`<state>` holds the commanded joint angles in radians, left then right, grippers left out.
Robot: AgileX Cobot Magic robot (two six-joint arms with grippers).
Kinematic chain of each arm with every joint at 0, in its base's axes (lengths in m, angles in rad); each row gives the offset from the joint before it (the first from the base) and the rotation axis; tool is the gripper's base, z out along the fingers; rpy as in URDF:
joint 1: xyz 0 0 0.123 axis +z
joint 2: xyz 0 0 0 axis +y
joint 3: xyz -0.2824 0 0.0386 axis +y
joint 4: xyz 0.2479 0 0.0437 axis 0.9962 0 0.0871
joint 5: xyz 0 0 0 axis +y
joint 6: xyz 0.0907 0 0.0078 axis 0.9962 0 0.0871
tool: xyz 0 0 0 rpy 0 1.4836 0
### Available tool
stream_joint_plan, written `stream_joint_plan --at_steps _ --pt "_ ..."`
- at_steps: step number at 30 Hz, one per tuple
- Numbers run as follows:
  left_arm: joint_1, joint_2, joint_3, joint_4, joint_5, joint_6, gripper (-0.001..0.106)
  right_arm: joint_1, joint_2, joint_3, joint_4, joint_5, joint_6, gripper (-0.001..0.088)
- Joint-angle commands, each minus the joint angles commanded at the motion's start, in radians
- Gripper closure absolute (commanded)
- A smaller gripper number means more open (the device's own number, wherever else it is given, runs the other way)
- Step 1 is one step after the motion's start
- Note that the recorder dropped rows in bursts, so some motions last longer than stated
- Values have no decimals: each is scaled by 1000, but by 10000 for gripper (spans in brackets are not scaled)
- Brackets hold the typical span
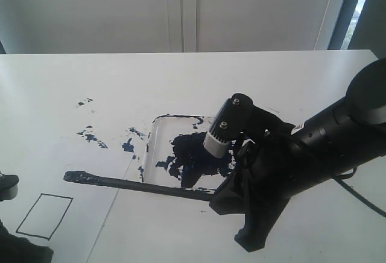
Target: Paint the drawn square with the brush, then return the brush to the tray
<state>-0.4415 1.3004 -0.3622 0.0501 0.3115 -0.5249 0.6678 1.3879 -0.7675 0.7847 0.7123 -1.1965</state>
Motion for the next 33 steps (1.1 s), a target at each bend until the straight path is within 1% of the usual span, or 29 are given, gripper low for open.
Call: stream_joint_plan --at_steps 4,7,15,18,21,25,27,31,33 --pt "0 19 0 38 -7 4 571 0 0 0 0 0 0 868" --pt "0 30 0 89 -7 5 571 0 0 0 0 0 0 868" --pt "0 32 0 302 3 8 571 0 0 0 0 0 0 868" --pt "0 32 0 357 -1 41 571 0 0 0 0 0 0 868" --pt "0 36 0 359 -5 112 573 0 0 0 0 0 0 868" --pt "0 45 0 354 -1 182 618 0 0 0 0 0 0 868" --pt "0 45 0 350 1 220 619 0 0 0 0 0 0 868" --pt "0 42 0 342 6 246 619 0 0 0 0 0 0 868" --pt "0 17 -2 312 -2 244 619 0 0 0 0 0 0 868"
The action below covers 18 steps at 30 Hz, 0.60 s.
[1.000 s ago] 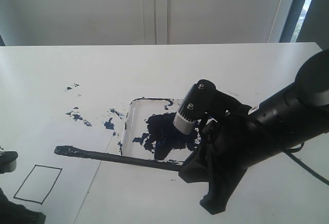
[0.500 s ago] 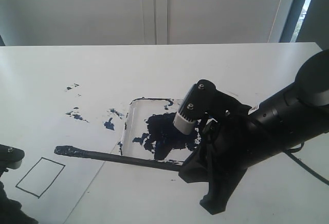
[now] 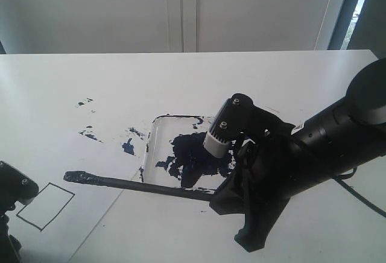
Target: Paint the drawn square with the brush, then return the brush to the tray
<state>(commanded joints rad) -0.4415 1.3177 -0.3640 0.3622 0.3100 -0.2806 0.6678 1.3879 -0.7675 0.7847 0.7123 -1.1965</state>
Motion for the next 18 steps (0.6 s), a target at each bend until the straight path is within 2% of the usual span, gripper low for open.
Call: stream_joint_plan --at_steps 5,8,11,14,18 --pt "0 -79 -27 -15 21 -99 619 0 0 0 0 0 0 868" --pt "3 -106 -34 47 44 -164 628 0 0 0 0 0 0 868" --pt "51 -106 -34 161 84 -341 629 0 0 0 0 2 0 868" --pt "140 -108 -34 281 109 -474 624 0 0 0 0 6 0 868" --pt "267 -108 -34 261 31 -517 592 0 0 0 0 6 0 868"
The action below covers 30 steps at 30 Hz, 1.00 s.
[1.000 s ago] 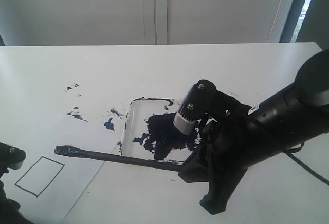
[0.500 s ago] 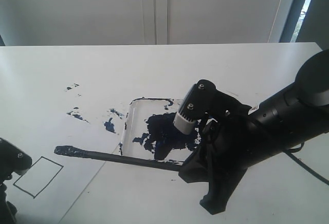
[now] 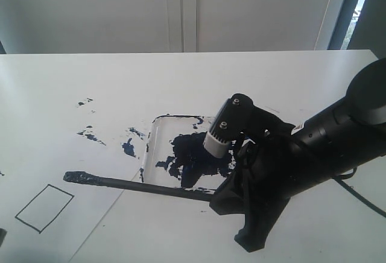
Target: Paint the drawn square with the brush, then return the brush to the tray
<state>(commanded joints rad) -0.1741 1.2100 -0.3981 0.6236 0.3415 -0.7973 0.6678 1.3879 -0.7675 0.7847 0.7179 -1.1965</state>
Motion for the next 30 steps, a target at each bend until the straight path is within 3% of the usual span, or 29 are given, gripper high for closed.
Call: stream_joint_plan --at_steps 7,14,30 --pt "91 0 0 -93 -88 -18 521 0 0 0 0 0 0 868" --pt "93 42 2 -96 -93 -35 520 0 0 0 2 0 0 868" --pt "93 173 17 -98 -234 -40 520 0 0 0 4 9 0 868"
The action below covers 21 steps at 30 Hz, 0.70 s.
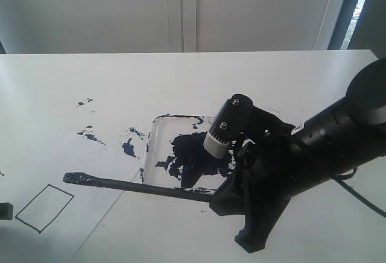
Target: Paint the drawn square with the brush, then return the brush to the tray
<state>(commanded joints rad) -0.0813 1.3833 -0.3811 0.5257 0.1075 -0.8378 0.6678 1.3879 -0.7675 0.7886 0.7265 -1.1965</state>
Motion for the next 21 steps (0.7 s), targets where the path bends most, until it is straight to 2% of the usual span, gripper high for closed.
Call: stream_joint_plan --at_steps 12,18,21 --pt "0 50 0 2 -10 -5 520 0 0 0 0 0 0 868" --pt "0 71 0 -1 -18 -103 520 0 0 0 0 0 0 868" --pt "0 71 0 -1 -26 -108 520 0 0 0 0 0 0 868"
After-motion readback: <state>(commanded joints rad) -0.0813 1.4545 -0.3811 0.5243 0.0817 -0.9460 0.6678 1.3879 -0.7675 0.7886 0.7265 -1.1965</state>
